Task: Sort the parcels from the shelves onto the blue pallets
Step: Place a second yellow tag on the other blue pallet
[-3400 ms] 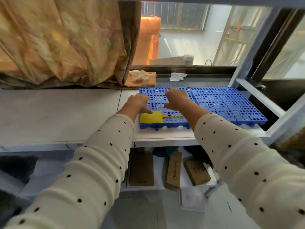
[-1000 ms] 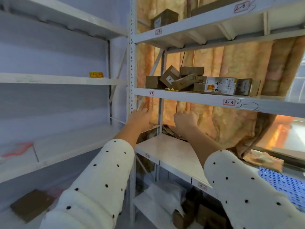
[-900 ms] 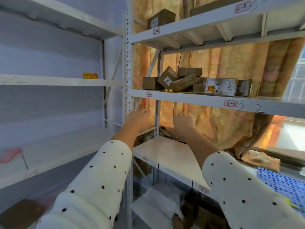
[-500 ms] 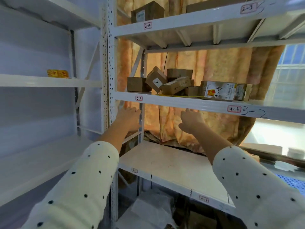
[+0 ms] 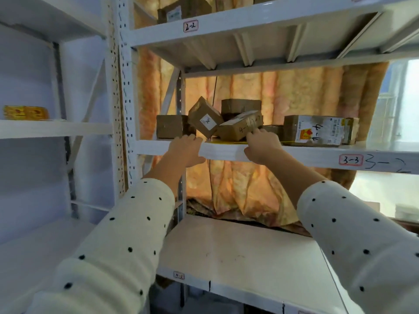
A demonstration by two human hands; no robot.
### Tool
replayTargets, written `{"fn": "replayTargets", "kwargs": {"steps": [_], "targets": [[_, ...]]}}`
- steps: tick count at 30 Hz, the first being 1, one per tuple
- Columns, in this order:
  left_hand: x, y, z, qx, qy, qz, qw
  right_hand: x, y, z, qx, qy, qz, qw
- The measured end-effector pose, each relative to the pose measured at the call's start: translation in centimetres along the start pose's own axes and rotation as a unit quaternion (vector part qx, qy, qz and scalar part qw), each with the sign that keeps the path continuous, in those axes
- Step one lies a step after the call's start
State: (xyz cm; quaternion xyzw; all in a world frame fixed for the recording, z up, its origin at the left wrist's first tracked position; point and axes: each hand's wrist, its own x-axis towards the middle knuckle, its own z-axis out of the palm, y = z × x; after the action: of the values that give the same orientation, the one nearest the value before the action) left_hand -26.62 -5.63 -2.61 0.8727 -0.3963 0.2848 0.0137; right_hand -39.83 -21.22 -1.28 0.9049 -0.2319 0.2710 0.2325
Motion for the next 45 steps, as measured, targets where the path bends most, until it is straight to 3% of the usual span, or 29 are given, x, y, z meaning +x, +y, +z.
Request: {"fn": "replayTargets", "kwargs": {"steps": [8, 12, 15, 19, 29, 45], "targets": [[7.9, -2.5, 2.2, -0.124, -0.053, 0.052, 0.990, 6.7, 0.6, 2.4, 0.025, -0.045, 0.026, 0.998], [10.8, -2.7, 3.5, -0.275, -0.096, 0.106, 0.951, 8.2, 1.1, 4.2, 0.073, -0.069, 0.038, 0.994], [12.5, -3.2, 4.3, -0.324, -0.143, 0.124, 0.927, 8.4, 1.6, 5.2, 0.143, -0.052, 0.075, 0.986], [14.2, -3.9, 5.3, -0.314, -0.186, 0.138, 0.921, 8.1, 1.6, 5.6, 0.208, -0.030, 0.114, 0.971], [15.3, -4.5, 6.5, -0.364, -0.153, 0.232, 0.889, 6.9, -0.6, 3.6, 0.228, -0.039, 0.165, 0.959], [13.0, -5.4, 5.2, -0.354, -0.127, 0.250, 0.892, 6.1, -3.4, -0.7, 0.207, -0.169, 0.166, 0.949]]}}
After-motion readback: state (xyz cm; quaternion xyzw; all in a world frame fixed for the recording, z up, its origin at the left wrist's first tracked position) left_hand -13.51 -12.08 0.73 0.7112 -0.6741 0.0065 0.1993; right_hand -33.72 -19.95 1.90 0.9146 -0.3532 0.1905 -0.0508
